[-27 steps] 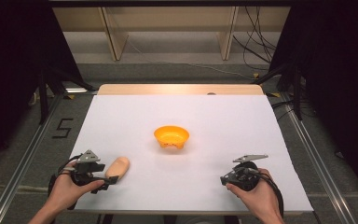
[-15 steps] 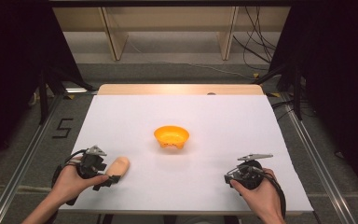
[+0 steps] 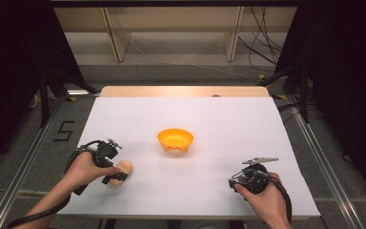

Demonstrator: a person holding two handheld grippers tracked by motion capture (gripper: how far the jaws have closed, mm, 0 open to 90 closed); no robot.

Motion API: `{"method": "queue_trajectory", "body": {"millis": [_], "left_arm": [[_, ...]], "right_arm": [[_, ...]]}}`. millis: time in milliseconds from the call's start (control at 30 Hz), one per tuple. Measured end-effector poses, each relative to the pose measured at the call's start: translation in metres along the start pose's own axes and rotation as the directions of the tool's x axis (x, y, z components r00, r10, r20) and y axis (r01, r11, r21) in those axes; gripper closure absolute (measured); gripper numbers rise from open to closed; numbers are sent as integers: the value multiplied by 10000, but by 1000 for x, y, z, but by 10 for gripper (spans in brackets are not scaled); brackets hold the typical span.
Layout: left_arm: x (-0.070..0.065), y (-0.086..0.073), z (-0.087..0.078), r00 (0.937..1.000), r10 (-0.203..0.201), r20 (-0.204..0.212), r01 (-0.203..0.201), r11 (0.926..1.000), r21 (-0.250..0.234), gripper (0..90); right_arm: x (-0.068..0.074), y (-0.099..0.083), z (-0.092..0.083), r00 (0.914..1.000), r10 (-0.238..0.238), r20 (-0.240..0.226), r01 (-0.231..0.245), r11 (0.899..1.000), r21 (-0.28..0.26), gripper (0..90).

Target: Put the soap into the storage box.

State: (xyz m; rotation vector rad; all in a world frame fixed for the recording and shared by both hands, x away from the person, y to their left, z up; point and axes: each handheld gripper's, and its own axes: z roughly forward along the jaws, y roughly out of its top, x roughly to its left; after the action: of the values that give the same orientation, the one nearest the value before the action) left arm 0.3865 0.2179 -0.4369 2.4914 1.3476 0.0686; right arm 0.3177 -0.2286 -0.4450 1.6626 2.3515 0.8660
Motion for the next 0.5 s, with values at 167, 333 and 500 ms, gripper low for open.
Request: {"method": "queue_trajectory", "body": {"millis": [167,333,500], "left_arm": [[0,8,6,9998,-78,-205,90,9982,596,235],[-5,15,15,9988,49,-478,2,9944,1056,234],[-5,17,17,9981,168,-596,-80,9894,1452,238]], "right_arm": [[-1,0,2,9996,-245,125,244,9997,27,582],[1,0,3,9997,-58,225,54,9998,177,579],[3,-1,3,10000,-25,66,24,9998,193,579]]}}
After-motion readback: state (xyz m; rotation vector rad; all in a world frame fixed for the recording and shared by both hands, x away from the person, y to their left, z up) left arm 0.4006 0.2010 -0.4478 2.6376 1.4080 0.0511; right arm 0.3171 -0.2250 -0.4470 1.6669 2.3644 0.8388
